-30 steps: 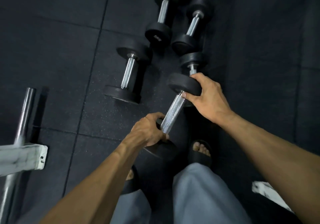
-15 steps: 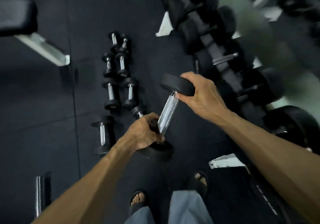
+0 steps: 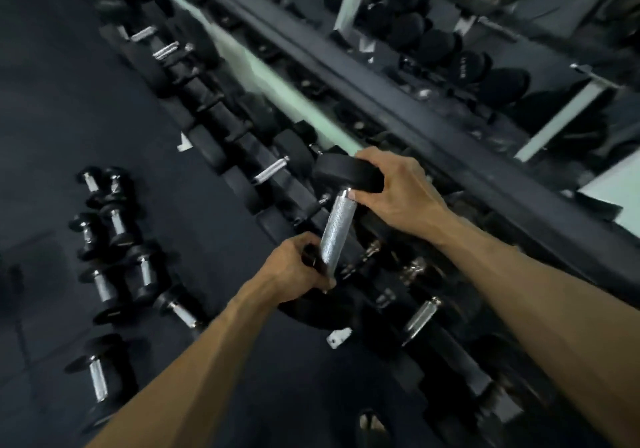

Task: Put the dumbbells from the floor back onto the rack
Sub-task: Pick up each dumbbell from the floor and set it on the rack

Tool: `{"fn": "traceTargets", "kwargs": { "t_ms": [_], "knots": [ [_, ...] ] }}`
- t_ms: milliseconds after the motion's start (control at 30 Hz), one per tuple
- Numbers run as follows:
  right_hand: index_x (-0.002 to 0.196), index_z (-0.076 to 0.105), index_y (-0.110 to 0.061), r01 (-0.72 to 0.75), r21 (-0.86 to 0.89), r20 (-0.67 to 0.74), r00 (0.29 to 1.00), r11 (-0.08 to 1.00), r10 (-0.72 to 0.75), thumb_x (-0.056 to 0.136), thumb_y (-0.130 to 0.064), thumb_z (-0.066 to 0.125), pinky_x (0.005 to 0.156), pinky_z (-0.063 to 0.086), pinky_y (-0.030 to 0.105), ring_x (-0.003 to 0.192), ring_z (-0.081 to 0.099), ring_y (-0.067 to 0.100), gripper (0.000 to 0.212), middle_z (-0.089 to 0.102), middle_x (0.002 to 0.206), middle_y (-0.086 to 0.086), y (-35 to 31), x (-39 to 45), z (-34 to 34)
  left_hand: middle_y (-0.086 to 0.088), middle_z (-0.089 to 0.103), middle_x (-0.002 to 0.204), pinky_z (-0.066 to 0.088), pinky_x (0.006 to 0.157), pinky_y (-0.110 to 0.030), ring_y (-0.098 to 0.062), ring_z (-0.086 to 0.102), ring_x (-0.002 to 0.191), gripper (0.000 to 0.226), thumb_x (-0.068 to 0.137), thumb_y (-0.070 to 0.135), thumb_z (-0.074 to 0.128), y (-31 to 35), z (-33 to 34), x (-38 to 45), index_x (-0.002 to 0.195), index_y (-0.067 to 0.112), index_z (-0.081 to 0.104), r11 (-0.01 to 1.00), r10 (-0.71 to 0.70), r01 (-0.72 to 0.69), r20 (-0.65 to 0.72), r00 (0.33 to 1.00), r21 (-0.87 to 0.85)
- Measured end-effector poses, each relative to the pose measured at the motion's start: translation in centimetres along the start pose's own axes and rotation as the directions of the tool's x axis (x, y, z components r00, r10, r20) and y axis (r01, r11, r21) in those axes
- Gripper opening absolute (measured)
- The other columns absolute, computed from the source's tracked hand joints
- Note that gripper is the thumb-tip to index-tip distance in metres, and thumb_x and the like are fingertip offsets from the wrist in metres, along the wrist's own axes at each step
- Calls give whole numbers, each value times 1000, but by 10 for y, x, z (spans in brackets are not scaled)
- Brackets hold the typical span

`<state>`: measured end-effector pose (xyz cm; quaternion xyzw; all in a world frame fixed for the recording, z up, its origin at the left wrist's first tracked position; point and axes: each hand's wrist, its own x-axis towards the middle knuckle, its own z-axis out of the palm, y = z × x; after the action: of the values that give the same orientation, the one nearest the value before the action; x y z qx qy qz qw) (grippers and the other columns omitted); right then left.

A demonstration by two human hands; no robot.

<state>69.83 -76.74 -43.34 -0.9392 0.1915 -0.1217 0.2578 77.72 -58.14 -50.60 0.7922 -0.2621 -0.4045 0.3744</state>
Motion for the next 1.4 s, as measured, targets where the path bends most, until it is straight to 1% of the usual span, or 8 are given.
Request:
{"fn": "traceTargets", "kwargs": {
  "t_ms": [167, 400, 533, 667, 833, 933, 1067, 1400],
  "knots": [
    [114, 61, -29, -92, -10, -18, 996, 996, 92, 80, -26, 78, 84, 52, 36, 93, 62, 16, 38, 67, 102, -4, 80, -34, -83, -2, 69, 87, 52, 66, -20, -13, 63, 75, 42, 66, 11, 86, 74, 87, 30, 97, 23, 61, 998, 52, -54, 95, 994, 12],
    [111, 62, -29, -248, -44, -54, 968, 968, 246, 80, -21, 78, 78, 49, 27, 88, 63, 13, 36, 66, 94, -10, 192, -77, -184, -1, 69, 83, 56, 75, -31, -15, 64, 76, 35, 63, 14, 85, 169, 210, 75, 88, 25, 64, 990, 106, -121, 193, 975, 68],
    [113, 61, -31, -293, -63, -73, 955, 954, 288, 81, -20, 76, 80, 49, 29, 88, 63, 12, 37, 66, 94, -11, 242, -79, -217, 5, 64, 79, 51, 67, -24, -9, 60, 73, 37, 66, 16, 84, 205, 250, 105, 96, 20, 64, 989, 109, -130, 254, 961, 66],
    [116, 61, -31, -335, -38, -85, 940, 942, 331, 80, -21, 77, 85, 50, 31, 90, 64, 14, 41, 67, 97, -8, 283, -66, -230, 8, 65, 68, 56, 69, -27, -6, 61, 65, 34, 65, 10, 83, 227, 271, 141, 92, 17, 63, 994, 61, -82, 246, 967, 75],
    [116, 58, -31, -389, -12, -51, 920, 921, 388, 82, -22, 75, 88, 54, 41, 86, 64, 12, 40, 66, 95, -8, 328, -47, -220, 5, 74, 97, 56, 87, -32, -12, 69, 93, 62, 56, 17, 87, 239, 284, 176, 114, 20, 67, 997, -27, 4, 276, 961, 81],
    [119, 53, -33, -376, -28, -13, 927, 926, 375, 83, -28, 73, 89, 53, 44, 91, 64, 18, 41, 65, 99, -7, 337, -44, -219, 6, 71, 106, 52, 83, -24, -10, 66, 97, 59, 65, 16, 87, 239, 280, 185, 119, 21, 64, 996, -41, 14, 322, 946, 85],
    [122, 47, -33, -367, -102, -6, 930, 925, 368, 85, -35, 68, 89, 50, 43, 93, 59, 24, 43, 58, 103, -2, 338, -43, -216, 6, 71, 106, 53, 95, -34, -11, 67, 99, 79, 45, 32, 88, 235, 278, 185, 120, 26, 66, 997, -46, 24, 295, 954, 78],
    [135, 40, -27, -380, -197, -16, 923, 904, 384, 86, -37, 66, 90, 50, 44, 106, 55, 28, 57, 52, 119, 7, 321, -42, -216, 12, 74, 92, 55, 88, -28, -3, 69, 86, 36, 73, 34, 79, 240, 268, 160, 106, 23, 72, 993, 78, -94, 212, 974, 66]
  ]
}}
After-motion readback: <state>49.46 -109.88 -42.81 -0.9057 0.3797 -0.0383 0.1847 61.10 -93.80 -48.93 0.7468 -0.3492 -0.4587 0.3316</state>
